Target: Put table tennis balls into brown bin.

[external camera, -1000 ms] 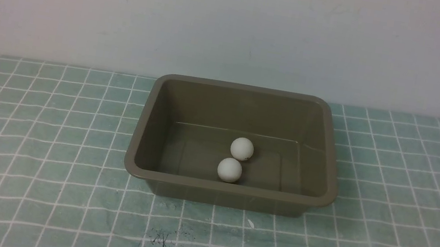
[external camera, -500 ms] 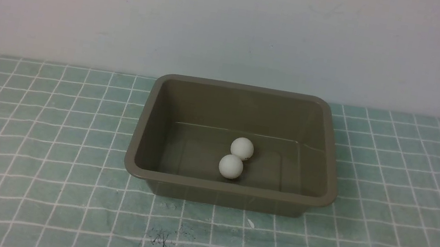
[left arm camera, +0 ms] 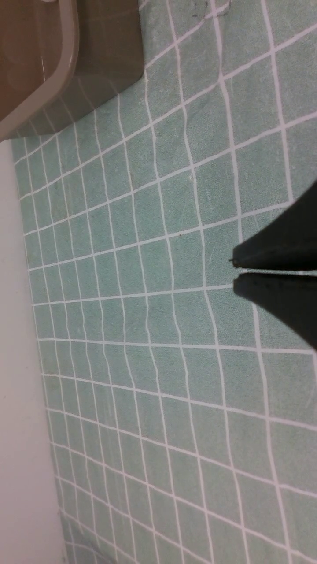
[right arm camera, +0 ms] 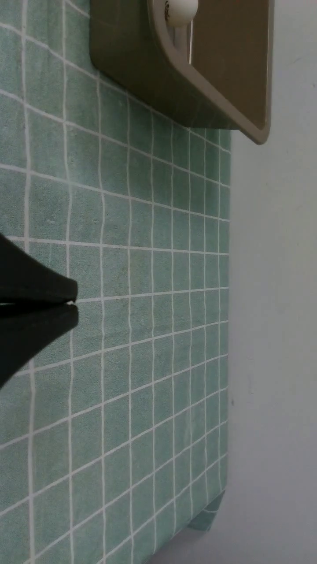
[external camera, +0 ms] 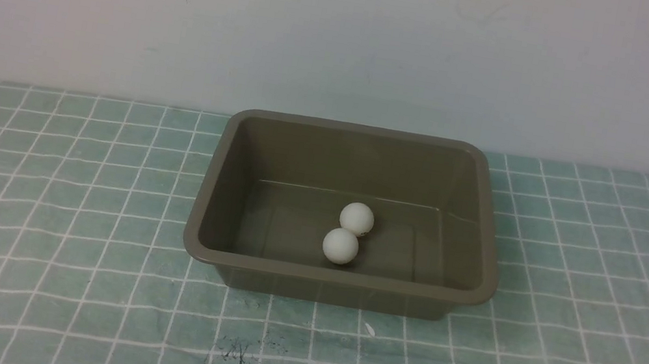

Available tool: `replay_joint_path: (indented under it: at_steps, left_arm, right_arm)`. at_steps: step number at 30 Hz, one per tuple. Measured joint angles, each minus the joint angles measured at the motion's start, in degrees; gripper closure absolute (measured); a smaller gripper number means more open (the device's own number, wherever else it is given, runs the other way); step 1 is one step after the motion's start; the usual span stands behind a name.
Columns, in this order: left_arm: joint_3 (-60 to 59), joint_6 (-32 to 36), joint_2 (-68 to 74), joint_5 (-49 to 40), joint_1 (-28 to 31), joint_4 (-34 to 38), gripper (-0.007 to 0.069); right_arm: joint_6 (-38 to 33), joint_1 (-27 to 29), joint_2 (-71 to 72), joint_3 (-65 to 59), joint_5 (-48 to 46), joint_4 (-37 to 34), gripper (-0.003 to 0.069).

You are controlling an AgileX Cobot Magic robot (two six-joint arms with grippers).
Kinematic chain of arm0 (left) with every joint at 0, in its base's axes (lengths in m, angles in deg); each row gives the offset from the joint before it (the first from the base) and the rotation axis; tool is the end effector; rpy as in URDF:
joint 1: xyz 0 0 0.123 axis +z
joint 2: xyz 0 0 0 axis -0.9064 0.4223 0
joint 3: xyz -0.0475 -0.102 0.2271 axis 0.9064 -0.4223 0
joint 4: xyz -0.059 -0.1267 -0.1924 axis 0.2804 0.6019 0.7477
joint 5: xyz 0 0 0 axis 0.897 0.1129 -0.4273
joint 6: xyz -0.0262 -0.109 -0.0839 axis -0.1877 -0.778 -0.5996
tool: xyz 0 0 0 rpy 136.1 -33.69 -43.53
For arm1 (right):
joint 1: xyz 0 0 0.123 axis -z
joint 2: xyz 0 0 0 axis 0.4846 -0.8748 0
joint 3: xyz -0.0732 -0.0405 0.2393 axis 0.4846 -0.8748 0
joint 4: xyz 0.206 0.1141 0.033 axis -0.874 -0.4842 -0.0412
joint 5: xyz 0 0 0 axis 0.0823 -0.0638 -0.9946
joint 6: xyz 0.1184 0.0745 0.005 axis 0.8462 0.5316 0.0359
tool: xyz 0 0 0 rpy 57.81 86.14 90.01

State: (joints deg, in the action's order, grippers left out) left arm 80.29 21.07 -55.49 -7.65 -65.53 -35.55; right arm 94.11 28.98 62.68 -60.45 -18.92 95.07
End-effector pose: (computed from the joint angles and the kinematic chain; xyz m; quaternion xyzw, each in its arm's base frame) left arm 0.1168 -0.0052 0.1568 0.0336 0.8066 0.0012 0.5902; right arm 0.1164 -0.0096 0.1594 0.0428 0.8033 -0.0112 0.5939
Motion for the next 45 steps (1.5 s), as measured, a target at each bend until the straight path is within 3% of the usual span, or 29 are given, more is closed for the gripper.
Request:
replay_joint_path:
  at_steps: [45]
  left_arm:
    - [0.0, 0.0, 0.0, 0.0, 0.0, 0.0, 0.0629]
  right_arm:
    - [0.0, 0.0, 0.0, 0.0, 0.0, 0.1, 0.0672]
